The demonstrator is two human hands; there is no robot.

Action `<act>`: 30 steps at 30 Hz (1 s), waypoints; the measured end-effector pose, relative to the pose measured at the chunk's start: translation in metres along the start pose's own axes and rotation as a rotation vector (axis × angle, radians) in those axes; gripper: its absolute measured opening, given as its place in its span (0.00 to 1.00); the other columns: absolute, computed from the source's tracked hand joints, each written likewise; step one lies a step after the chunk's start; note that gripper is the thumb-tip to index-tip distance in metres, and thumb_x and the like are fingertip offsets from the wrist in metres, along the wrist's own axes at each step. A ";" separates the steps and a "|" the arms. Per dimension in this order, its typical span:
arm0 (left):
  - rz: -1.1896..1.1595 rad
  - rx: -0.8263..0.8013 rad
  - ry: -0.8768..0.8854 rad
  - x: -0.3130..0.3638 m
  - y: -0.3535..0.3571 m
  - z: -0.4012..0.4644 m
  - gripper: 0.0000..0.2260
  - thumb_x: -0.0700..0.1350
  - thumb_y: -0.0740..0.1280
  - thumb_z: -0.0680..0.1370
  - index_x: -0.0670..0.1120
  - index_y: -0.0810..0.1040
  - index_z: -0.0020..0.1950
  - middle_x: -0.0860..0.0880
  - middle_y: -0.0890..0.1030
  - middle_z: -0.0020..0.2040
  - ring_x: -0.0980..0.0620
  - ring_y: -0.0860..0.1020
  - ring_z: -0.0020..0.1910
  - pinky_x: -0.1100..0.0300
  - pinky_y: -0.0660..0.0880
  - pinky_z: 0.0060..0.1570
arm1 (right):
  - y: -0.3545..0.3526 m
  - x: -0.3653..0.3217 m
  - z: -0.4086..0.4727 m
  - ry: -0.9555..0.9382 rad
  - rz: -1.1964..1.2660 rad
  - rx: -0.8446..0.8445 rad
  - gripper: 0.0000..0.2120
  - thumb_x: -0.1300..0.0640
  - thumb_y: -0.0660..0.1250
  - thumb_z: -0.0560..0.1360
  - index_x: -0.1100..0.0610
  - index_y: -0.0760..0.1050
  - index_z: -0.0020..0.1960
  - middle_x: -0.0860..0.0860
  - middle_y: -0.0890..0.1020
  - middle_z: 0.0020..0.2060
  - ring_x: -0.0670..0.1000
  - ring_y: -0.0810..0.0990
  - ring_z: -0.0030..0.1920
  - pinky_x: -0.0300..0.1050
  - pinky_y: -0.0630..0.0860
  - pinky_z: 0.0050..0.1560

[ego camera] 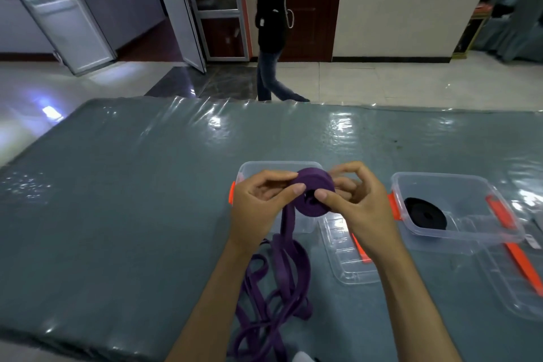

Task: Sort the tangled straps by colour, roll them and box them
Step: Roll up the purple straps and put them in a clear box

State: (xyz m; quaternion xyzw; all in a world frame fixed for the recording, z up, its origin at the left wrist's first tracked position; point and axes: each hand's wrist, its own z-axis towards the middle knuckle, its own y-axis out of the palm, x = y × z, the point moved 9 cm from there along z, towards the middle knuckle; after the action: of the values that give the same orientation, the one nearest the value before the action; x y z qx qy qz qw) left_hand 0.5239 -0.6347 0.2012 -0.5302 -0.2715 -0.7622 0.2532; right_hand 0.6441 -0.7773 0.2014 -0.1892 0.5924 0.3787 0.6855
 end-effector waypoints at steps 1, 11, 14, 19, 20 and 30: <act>-0.018 -0.035 0.002 -0.001 0.004 0.001 0.11 0.35 0.77 0.74 0.41 0.86 0.56 0.46 0.88 0.53 0.48 0.87 0.54 0.61 0.82 0.57 | -0.002 -0.002 0.000 -0.025 0.011 0.015 0.21 0.49 0.82 0.72 0.50 0.79 0.60 0.58 0.88 0.52 0.59 0.89 0.52 0.48 0.85 0.50; 0.047 -0.077 0.048 0.010 0.011 0.009 0.09 0.33 0.78 0.73 0.42 0.86 0.52 0.46 0.89 0.51 0.49 0.88 0.51 0.60 0.82 0.54 | -0.009 -0.001 -0.003 -0.025 0.031 0.003 0.20 0.57 0.80 0.73 0.48 0.80 0.63 0.57 0.88 0.52 0.59 0.89 0.51 0.47 0.85 0.49; 0.035 -0.178 0.008 0.006 0.014 0.005 0.14 0.35 0.77 0.73 0.42 0.86 0.58 0.45 0.87 0.56 0.47 0.86 0.57 0.56 0.81 0.61 | -0.012 -0.002 -0.008 -0.081 0.046 0.072 0.17 0.56 0.80 0.73 0.47 0.84 0.61 0.55 0.88 0.56 0.57 0.88 0.55 0.46 0.85 0.51; 0.291 -0.254 0.035 0.007 0.006 0.003 0.15 0.43 0.82 0.72 0.54 0.88 0.57 0.50 0.87 0.52 0.48 0.86 0.53 0.53 0.82 0.57 | -0.010 0.012 -0.010 0.029 -0.015 0.004 0.16 0.54 0.82 0.70 0.48 0.77 0.50 0.56 0.89 0.51 0.59 0.90 0.50 0.46 0.85 0.48; 0.317 -0.245 0.019 0.004 0.006 0.000 0.15 0.46 0.82 0.72 0.58 0.87 0.56 0.54 0.87 0.52 0.50 0.86 0.54 0.54 0.83 0.55 | -0.011 0.011 -0.011 0.031 -0.028 -0.006 0.16 0.54 0.82 0.70 0.49 0.78 0.51 0.57 0.89 0.50 0.59 0.90 0.48 0.45 0.85 0.46; 0.204 -0.179 -0.113 0.002 0.004 0.001 0.11 0.39 0.80 0.73 0.45 0.84 0.53 0.50 0.88 0.49 0.49 0.87 0.50 0.57 0.83 0.55 | -0.004 0.008 -0.014 -0.029 0.093 0.062 0.17 0.45 0.83 0.68 0.49 0.85 0.53 0.52 0.89 0.52 0.53 0.89 0.53 0.40 0.84 0.50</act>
State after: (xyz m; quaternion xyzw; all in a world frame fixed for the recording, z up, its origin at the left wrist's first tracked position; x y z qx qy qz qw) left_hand 0.5267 -0.6366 0.2041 -0.6175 -0.1608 -0.7228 0.2654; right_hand 0.6379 -0.7873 0.1894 -0.1348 0.6021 0.3942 0.6811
